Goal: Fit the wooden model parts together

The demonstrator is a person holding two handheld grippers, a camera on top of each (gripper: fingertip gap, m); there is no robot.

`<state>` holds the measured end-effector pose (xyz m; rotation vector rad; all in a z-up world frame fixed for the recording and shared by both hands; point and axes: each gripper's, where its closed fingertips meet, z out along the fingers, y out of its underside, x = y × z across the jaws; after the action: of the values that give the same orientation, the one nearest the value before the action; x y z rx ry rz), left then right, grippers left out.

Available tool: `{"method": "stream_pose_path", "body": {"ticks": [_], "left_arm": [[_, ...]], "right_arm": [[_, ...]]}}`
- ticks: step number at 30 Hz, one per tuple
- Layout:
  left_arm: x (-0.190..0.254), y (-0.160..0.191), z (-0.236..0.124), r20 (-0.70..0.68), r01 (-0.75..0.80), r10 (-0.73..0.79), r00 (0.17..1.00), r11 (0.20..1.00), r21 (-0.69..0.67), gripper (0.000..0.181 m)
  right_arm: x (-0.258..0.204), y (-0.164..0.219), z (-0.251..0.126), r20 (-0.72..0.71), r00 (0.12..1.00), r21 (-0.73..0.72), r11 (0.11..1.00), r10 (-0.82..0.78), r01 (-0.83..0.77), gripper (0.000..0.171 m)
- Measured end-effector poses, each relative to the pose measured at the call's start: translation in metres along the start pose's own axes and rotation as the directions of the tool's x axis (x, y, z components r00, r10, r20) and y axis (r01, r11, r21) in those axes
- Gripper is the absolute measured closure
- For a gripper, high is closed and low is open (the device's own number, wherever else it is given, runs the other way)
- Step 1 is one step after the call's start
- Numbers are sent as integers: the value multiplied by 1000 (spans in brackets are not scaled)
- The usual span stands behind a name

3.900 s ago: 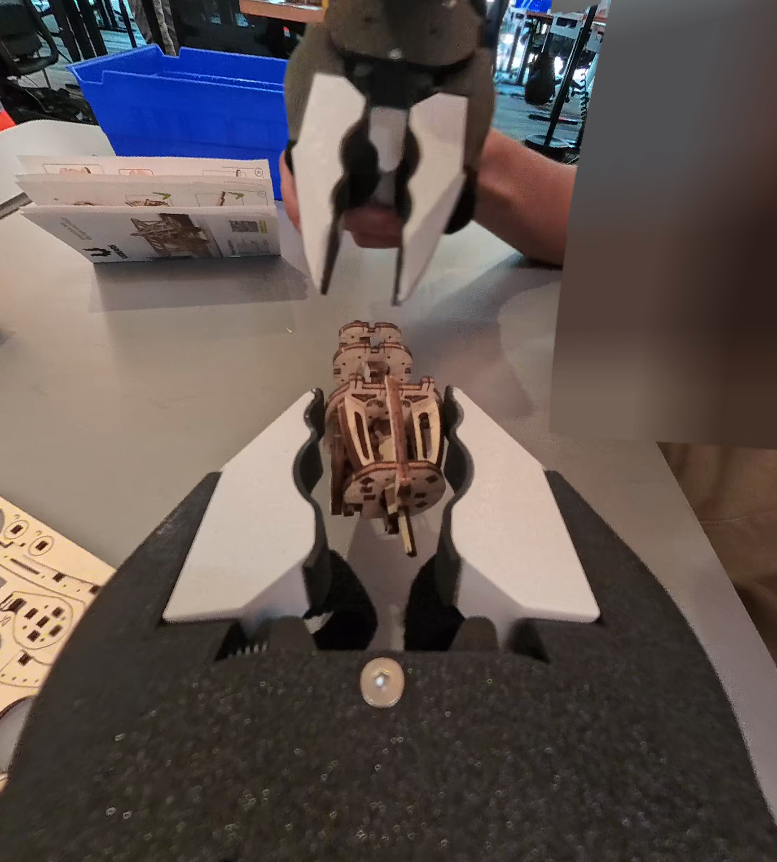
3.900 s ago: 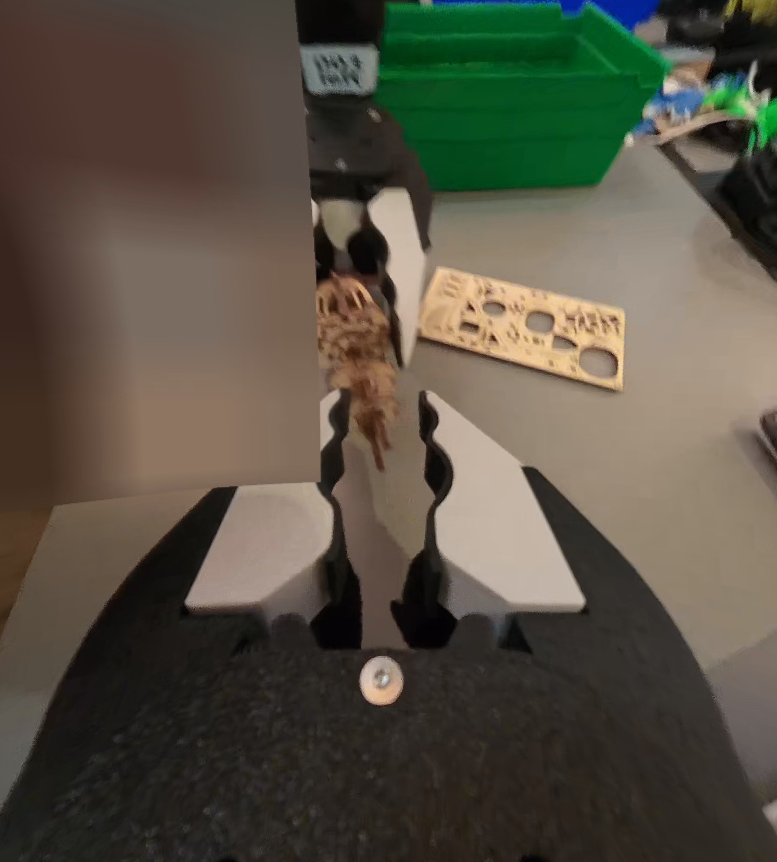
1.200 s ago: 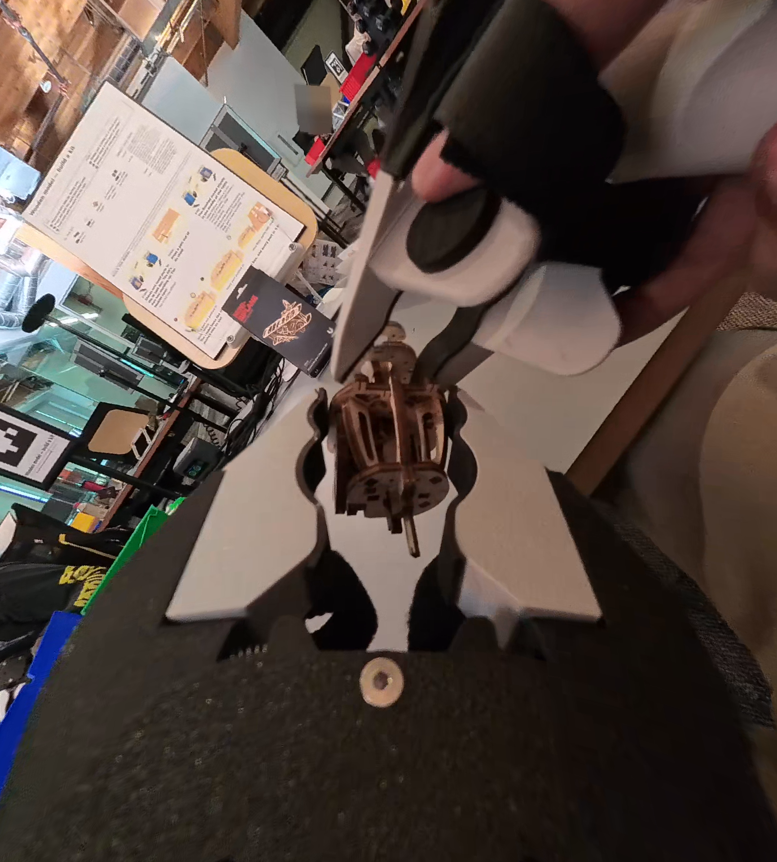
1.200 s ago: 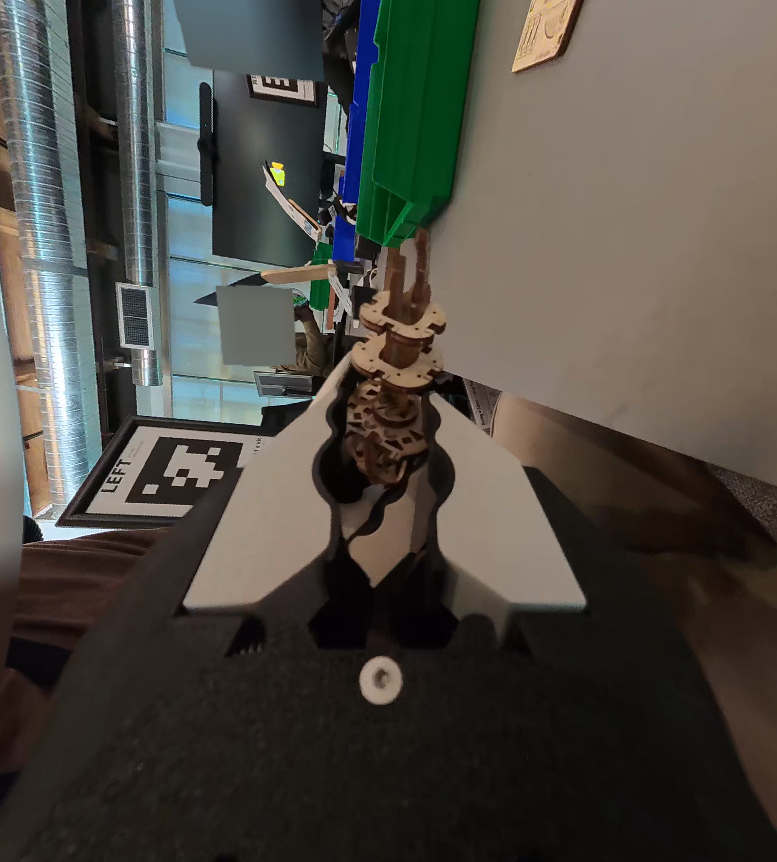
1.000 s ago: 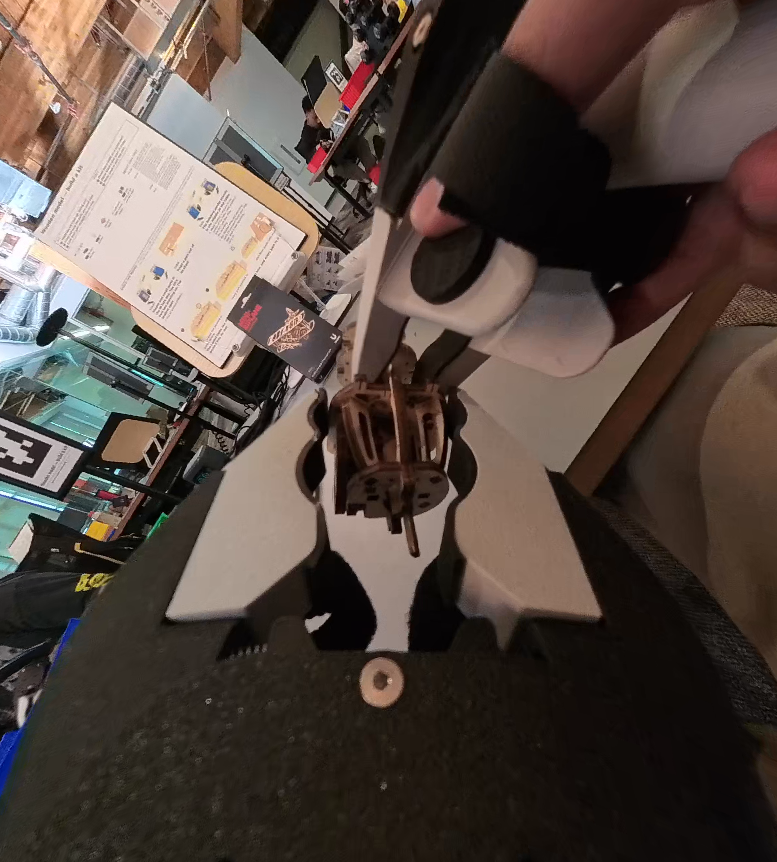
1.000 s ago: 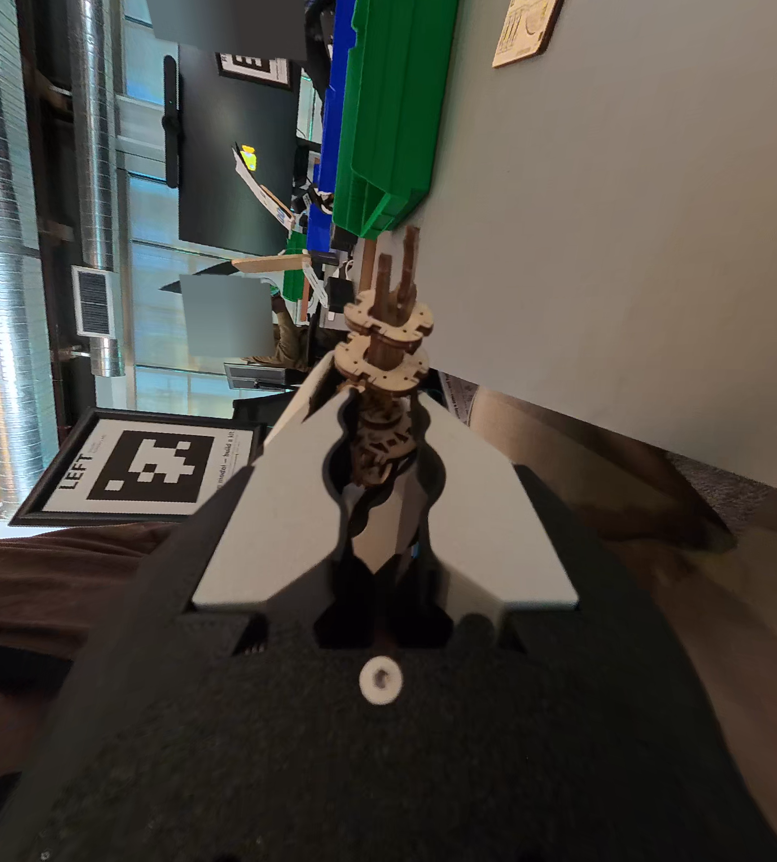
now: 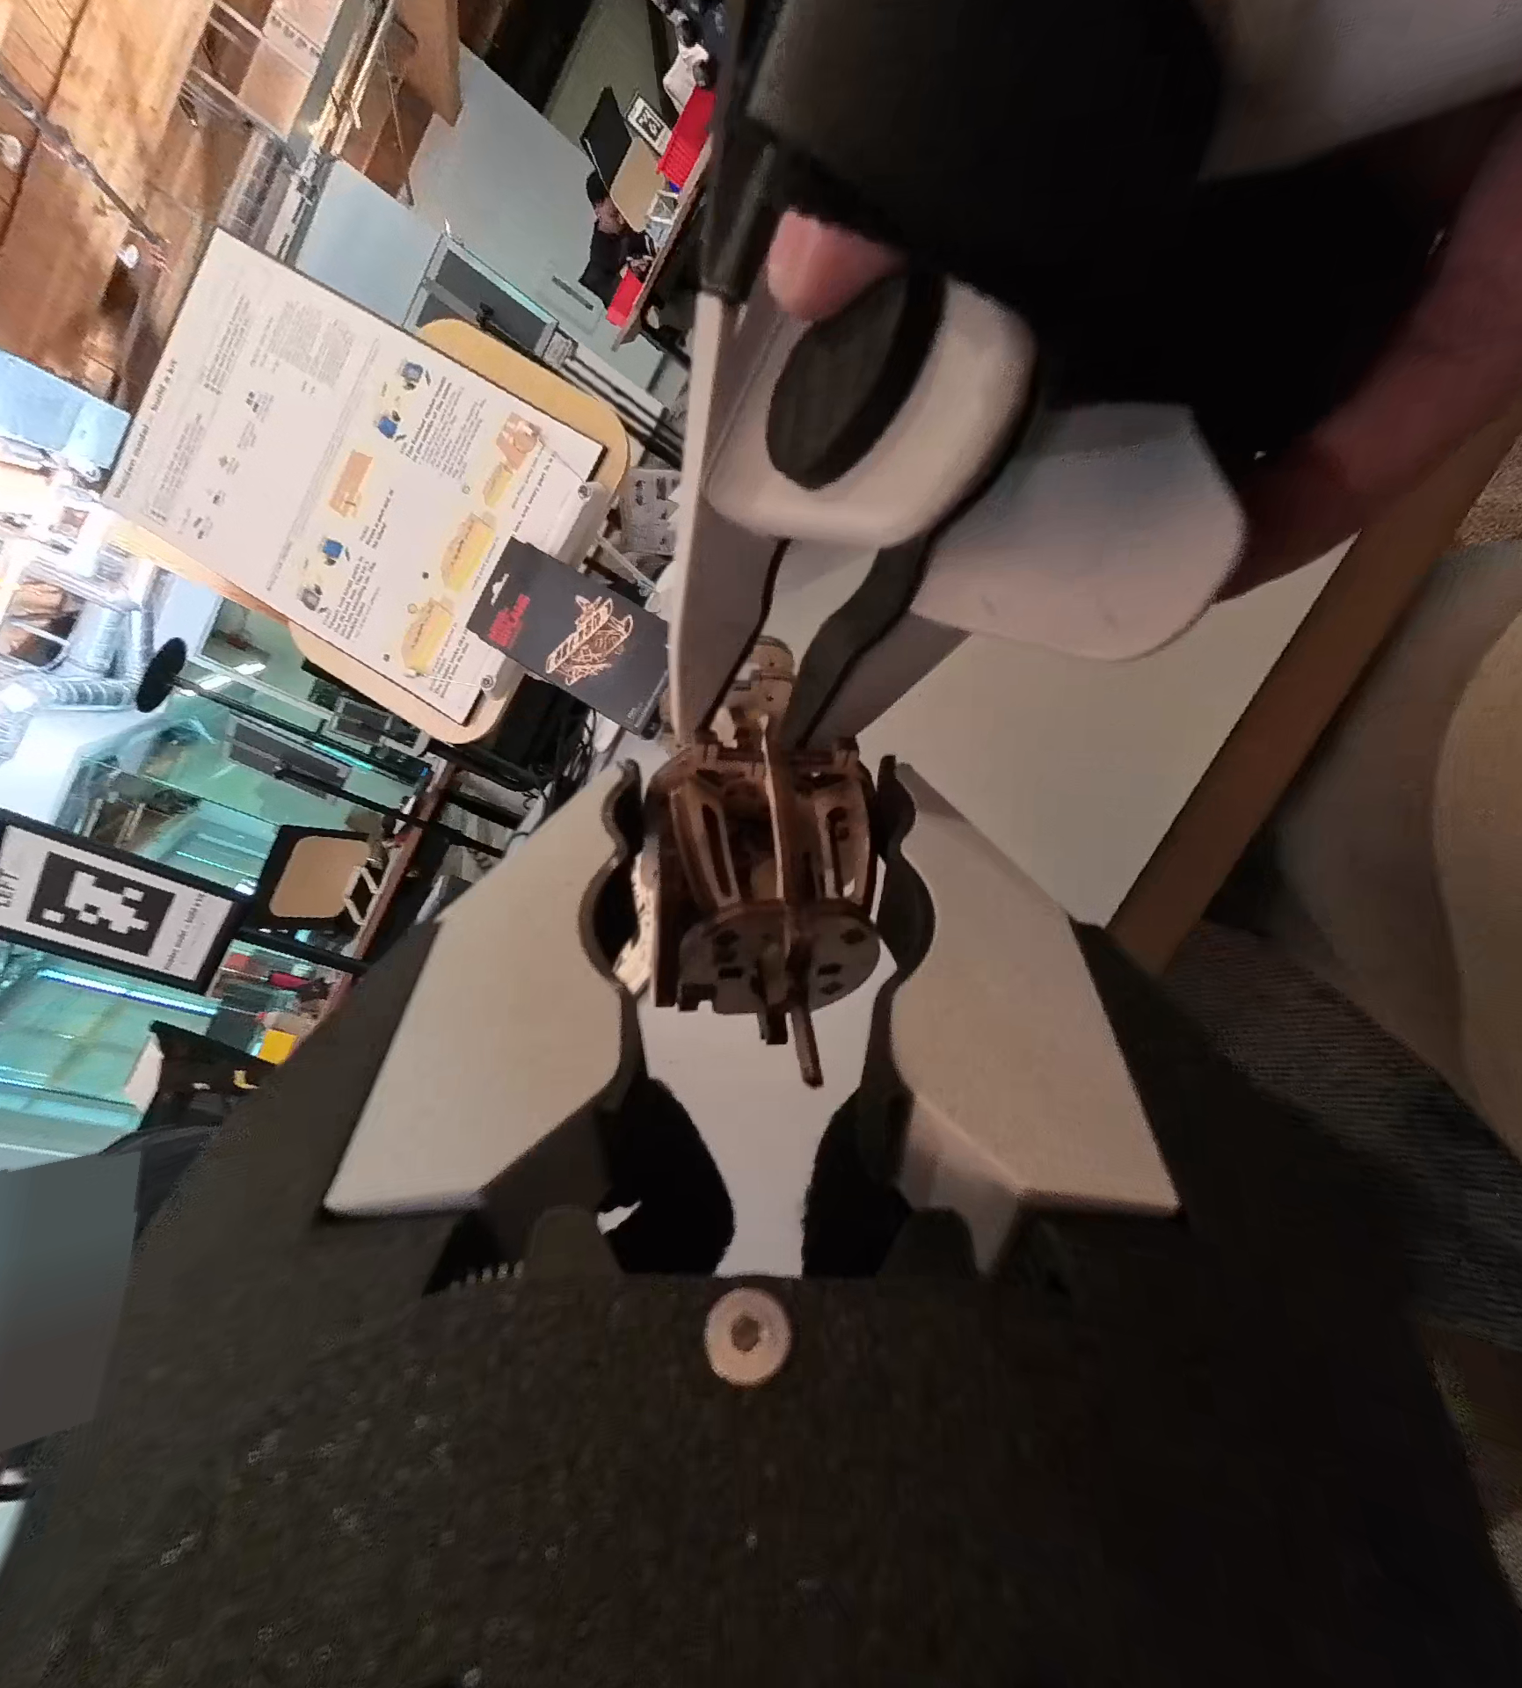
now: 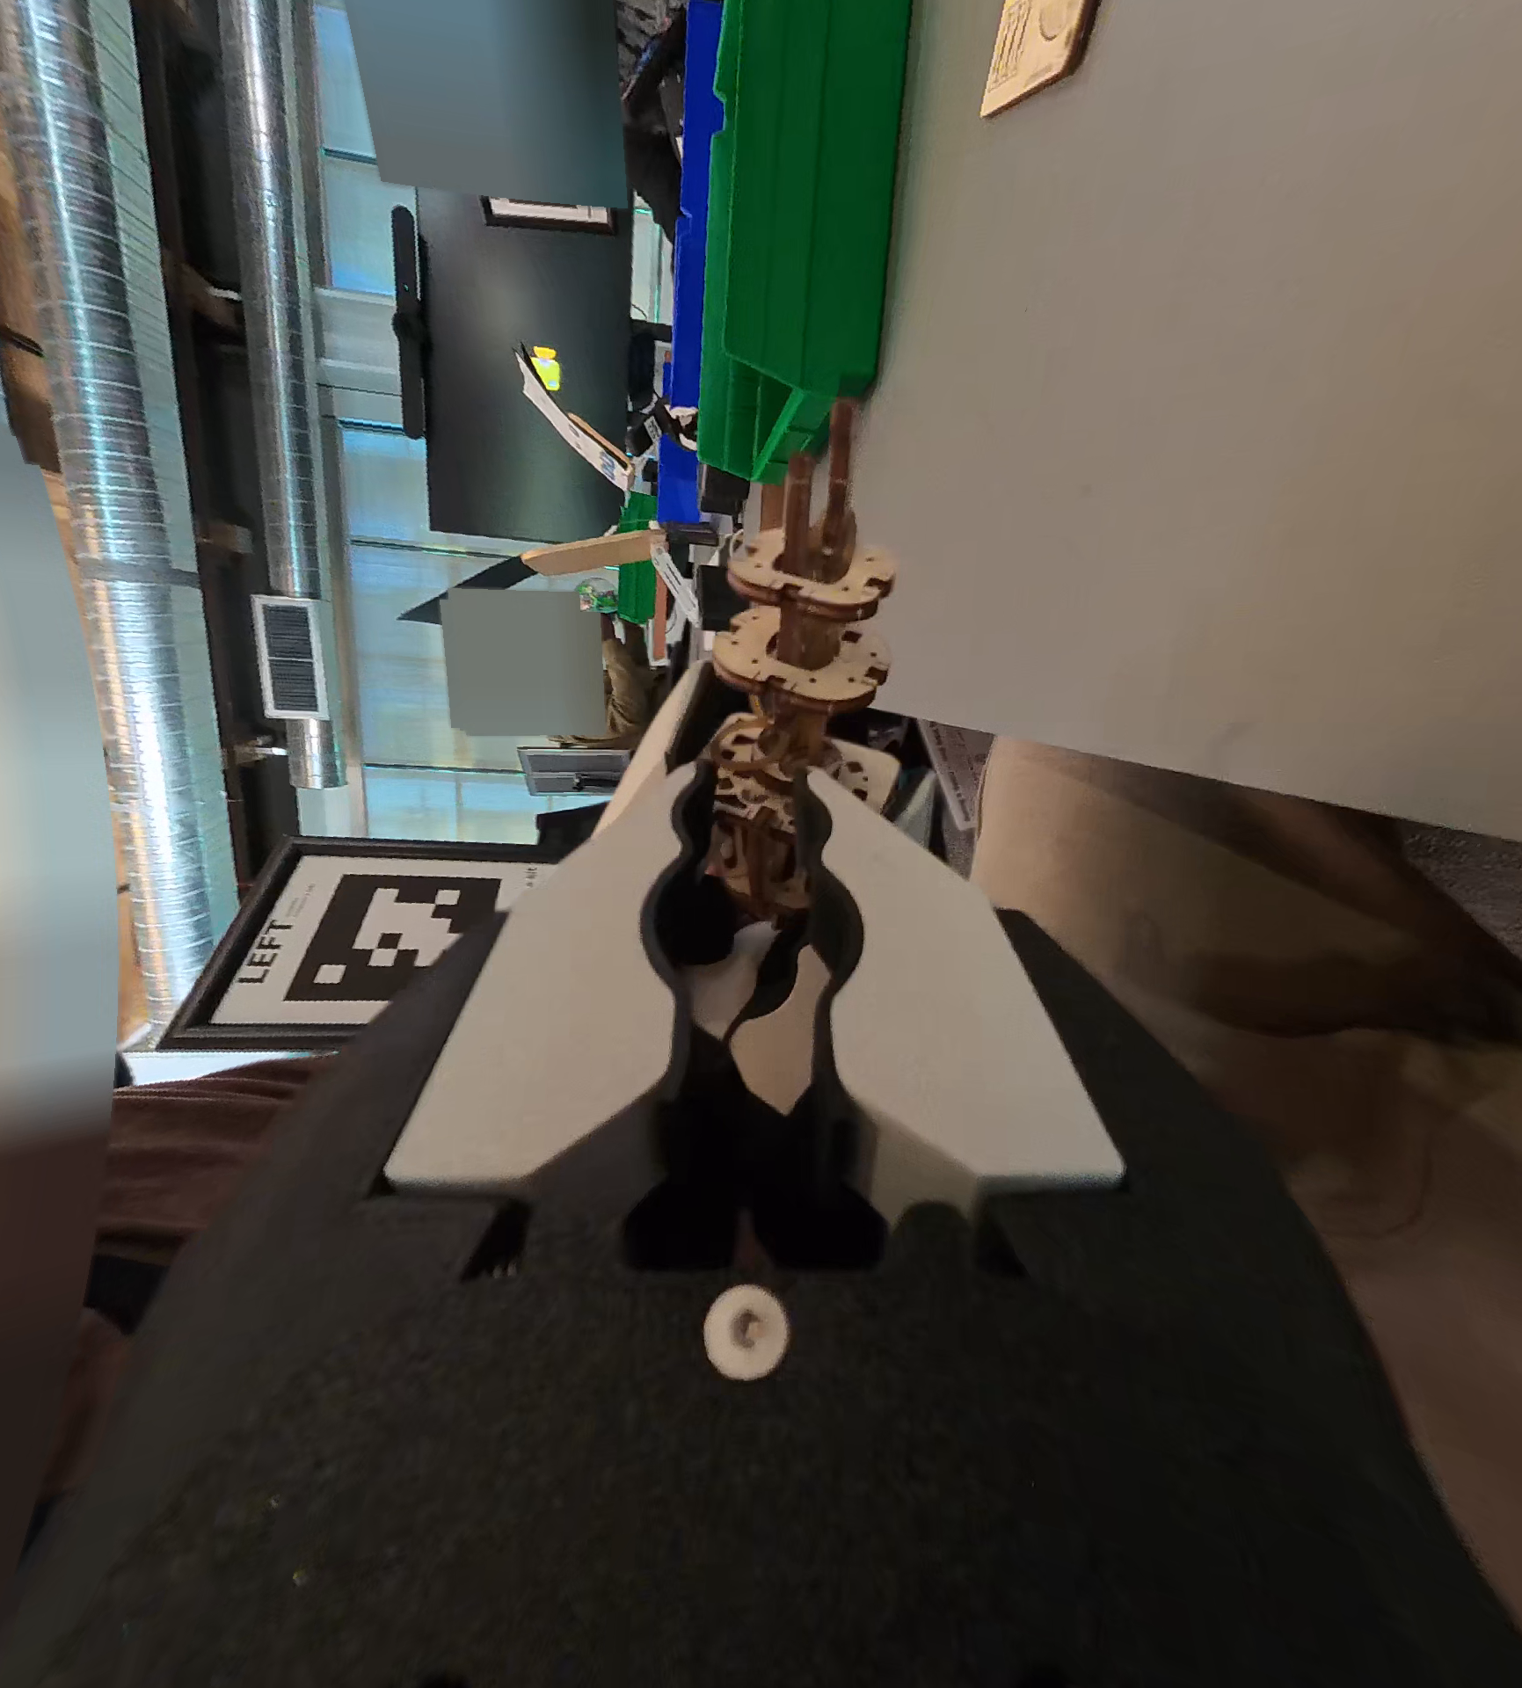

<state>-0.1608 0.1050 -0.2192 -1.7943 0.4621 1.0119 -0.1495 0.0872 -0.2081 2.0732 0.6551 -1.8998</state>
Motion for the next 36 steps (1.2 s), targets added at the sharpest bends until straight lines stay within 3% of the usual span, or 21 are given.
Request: {"method": "stream_pose_path", "body": {"ticks": [8,23,29,33,36], "left_arm": [[8,-9,-3,-8,-61,62,998,998,24,133],[16,-5,-1,-49,-65,65,997,998,-8,133],[17,0,0,-65,-49,47,997,999,-23,133],[20,-2,-1,-118,23,-24,993,1000,-12,133],[19,-2,-3,-202,174,-172,964,985,-7,133]], "right_arm": [[9,1,-4,-40,999,-13,1000,14,-15,152],[21,-3,-12,-105,994,32,999,-28,31,171],[15,-3,-13,-74,997,40,998,-35,38,171],[-2,-2,-11,-104,955,29,958,-279,284,171],[-15,-4,-19,-110,816,-43,823,-568,567,167]]}}
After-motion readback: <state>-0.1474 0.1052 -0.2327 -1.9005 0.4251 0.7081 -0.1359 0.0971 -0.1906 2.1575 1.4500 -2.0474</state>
